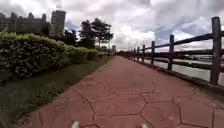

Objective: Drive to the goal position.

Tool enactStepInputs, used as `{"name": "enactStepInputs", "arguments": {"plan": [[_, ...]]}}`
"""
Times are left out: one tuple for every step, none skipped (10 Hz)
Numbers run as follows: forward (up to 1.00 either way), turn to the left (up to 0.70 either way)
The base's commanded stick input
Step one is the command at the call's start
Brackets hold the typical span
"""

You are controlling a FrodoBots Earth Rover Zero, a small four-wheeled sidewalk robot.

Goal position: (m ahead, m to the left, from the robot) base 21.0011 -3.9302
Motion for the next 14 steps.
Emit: {"name": "enactStepInputs", "arguments": {"plan": [[0.7,0.0],[0.7,0.0],[0.7,-0.21],[0.7,-0.09],[0.7,0.0],[0.7,0.0],[0.7,0.0],[0.7,0.0],[0.7,0.0],[0.7,0.0],[0.7,0.0],[0.7,0.0],[0.7,0.0],[0.7,0.0]]}}
